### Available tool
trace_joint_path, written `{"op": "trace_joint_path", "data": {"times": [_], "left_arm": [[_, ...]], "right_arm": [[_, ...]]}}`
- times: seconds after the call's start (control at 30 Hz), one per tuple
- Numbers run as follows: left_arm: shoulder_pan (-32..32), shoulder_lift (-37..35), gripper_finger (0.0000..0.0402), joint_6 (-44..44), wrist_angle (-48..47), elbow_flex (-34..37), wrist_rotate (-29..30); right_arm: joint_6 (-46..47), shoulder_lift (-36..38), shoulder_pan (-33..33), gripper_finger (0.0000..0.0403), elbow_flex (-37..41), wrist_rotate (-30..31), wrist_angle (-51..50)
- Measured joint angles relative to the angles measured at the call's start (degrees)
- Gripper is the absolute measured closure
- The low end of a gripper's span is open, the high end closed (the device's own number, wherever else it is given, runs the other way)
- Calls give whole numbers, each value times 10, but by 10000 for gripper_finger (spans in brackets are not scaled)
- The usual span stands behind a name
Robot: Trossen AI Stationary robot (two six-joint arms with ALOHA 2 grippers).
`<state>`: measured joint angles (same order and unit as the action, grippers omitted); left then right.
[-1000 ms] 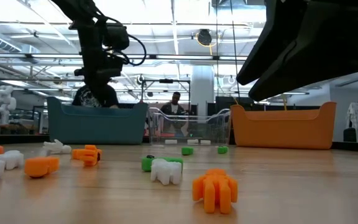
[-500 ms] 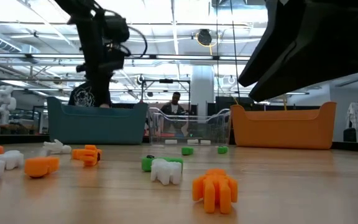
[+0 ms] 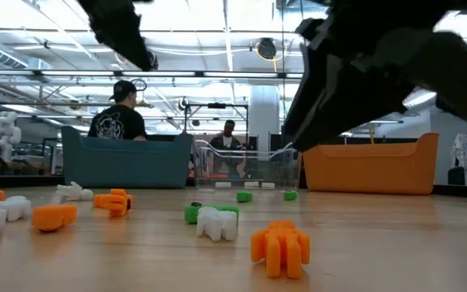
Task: Sort Halloween decoration
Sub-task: Put the orange skeleton toy into the orange bin
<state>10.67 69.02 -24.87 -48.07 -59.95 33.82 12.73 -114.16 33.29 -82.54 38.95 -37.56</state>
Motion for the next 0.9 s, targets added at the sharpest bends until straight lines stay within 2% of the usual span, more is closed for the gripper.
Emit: {"op": "trace_joint_path", "data": {"times": [0.17, 0.3, 0.43, 0.6, 0.9], "left_arm": [[96, 11, 316, -15, 59, 68, 61], [127, 12, 316, -33, 142, 143, 70], [139, 12, 316, -30, 261, 211, 70], [139, 12, 316, -3, 329, 225, 66], [144, 12, 316, -23, 372, 226, 27]], "right_arm": [[-5, 38, -31, 275, 0, -77, -26], [-18, 66, -41, 275, 0, -107, -28], [-3, 79, -45, 275, 0, -106, -72], [44, 79, -70, 275, 0, -109, -153], [1, 78, -120, 275, 0, -185, -124]]}}
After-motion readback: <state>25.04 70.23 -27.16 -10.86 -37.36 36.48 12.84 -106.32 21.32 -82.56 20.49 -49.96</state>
